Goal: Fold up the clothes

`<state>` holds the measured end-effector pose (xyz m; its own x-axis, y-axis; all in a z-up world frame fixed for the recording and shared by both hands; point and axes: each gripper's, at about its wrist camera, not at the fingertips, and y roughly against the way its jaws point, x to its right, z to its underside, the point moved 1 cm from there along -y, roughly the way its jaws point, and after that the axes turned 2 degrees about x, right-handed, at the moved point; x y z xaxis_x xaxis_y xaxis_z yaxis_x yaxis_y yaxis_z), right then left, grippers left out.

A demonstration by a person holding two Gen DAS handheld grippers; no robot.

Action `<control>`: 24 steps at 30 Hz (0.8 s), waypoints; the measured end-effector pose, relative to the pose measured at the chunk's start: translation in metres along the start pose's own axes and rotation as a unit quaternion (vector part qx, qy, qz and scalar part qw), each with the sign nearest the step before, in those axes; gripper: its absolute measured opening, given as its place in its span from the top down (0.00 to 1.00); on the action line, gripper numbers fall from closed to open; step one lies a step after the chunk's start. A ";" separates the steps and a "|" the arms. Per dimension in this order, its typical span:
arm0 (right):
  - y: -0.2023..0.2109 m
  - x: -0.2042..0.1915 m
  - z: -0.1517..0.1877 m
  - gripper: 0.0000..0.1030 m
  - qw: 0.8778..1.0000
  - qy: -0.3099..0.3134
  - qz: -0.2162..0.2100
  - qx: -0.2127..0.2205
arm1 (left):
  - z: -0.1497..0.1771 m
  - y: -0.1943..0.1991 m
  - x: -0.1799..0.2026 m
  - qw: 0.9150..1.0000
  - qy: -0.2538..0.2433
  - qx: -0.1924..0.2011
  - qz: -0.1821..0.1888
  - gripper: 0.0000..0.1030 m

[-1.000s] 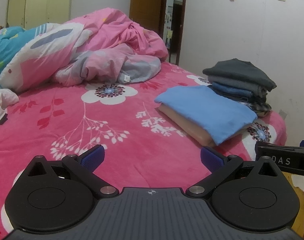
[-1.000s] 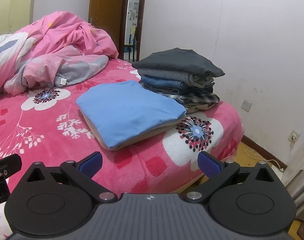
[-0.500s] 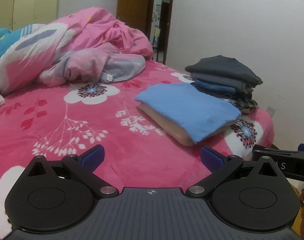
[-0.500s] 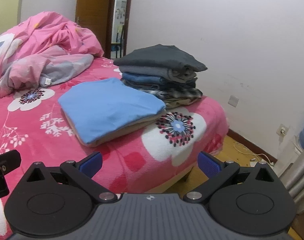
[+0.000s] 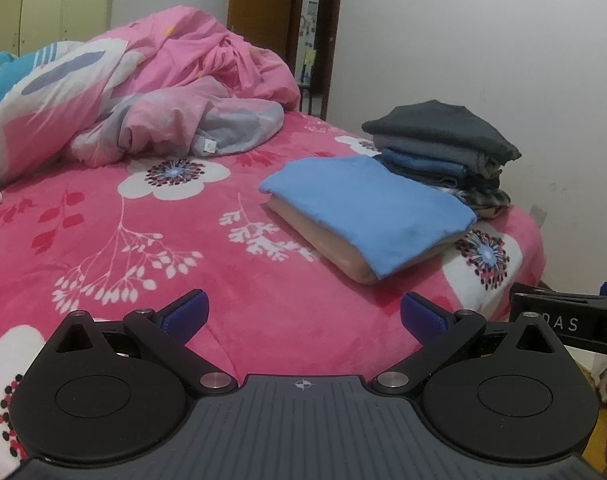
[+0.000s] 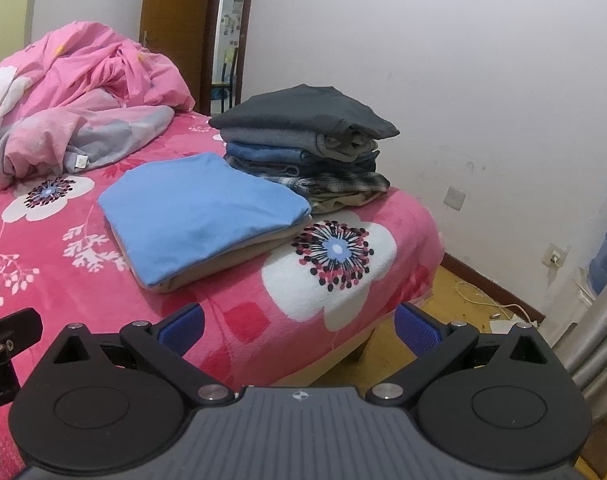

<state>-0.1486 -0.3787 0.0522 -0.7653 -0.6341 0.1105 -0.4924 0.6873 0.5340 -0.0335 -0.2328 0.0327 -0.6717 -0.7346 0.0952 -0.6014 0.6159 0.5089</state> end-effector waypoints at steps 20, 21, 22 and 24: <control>0.001 -0.001 0.003 0.00 1.000 -0.002 -0.004 -0.002 | 0.002 0.002 0.000 1.000 -0.004 -0.001 -0.006 0.00; 0.001 -0.001 0.003 0.00 1.000 -0.002 -0.004 -0.002 | 0.002 0.002 0.000 1.000 -0.004 -0.002 -0.006 0.00; 0.001 -0.001 0.003 0.00 1.000 -0.002 -0.004 -0.002 | 0.002 0.002 0.000 1.000 -0.004 -0.003 -0.006 0.00; 0.001 -0.001 0.003 0.00 1.000 -0.002 -0.005 -0.002 | 0.001 0.001 0.000 1.000 -0.004 -0.003 -0.007 0.00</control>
<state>-0.1497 -0.3763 0.0499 -0.7622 -0.6393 0.1018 -0.4979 0.6794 0.5390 -0.0351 -0.2318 0.0321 -0.6671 -0.7405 0.0819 -0.6076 0.6044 0.5153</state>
